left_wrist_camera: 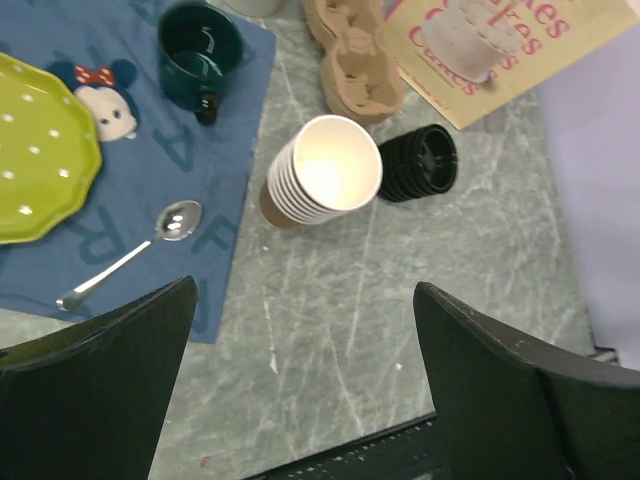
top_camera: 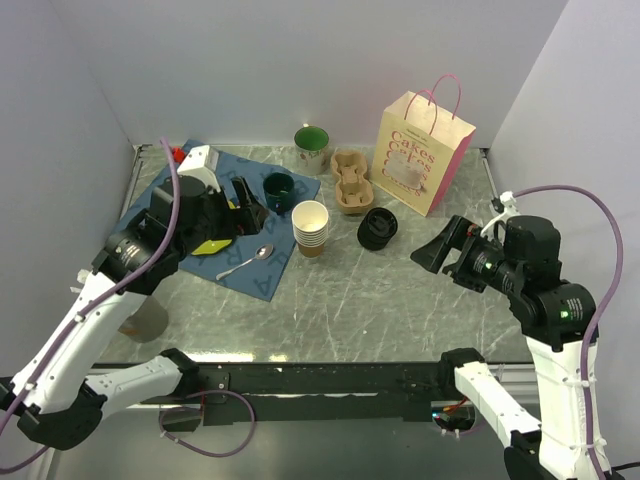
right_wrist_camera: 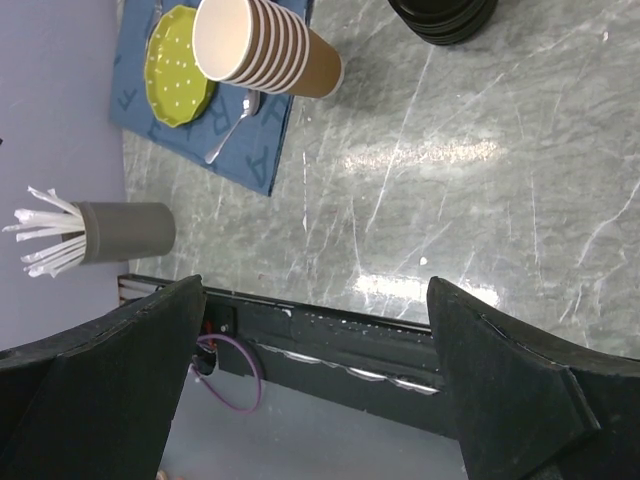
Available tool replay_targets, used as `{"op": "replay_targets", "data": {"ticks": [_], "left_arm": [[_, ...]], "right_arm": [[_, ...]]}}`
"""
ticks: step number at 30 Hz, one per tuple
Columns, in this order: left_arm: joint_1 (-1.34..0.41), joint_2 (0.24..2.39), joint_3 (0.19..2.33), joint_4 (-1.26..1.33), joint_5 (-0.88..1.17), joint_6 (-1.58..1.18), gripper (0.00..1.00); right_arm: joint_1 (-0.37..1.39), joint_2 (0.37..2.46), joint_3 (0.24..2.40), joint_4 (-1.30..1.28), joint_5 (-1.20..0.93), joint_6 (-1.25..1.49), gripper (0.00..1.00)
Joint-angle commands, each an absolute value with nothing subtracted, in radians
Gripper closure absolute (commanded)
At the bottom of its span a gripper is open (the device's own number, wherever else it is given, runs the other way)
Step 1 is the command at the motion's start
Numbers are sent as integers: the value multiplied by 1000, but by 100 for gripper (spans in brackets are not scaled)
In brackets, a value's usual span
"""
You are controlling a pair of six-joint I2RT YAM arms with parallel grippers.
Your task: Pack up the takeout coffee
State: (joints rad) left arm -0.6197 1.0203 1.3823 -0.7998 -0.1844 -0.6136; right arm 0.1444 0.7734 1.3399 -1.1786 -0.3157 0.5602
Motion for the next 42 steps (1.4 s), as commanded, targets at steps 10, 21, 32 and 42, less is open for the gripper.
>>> {"op": "replay_targets", "data": {"ticks": [10, 21, 32, 42], "left_arm": [[-634, 1155, 1543, -836, -376, -443, 3], [-635, 1477, 1646, -888, -158, -454, 51], [-635, 1738, 1778, -842, -153, -414, 63], [-635, 1845, 1859, -874, -156, -425, 63]], "right_arm": [[149, 816, 1374, -1200, -319, 496, 0], [146, 776, 1309, -1161, -440, 449, 18], [149, 746, 1249, -1104, -494, 443, 25], [147, 719, 1250, -1097, -483, 374, 26]]}}
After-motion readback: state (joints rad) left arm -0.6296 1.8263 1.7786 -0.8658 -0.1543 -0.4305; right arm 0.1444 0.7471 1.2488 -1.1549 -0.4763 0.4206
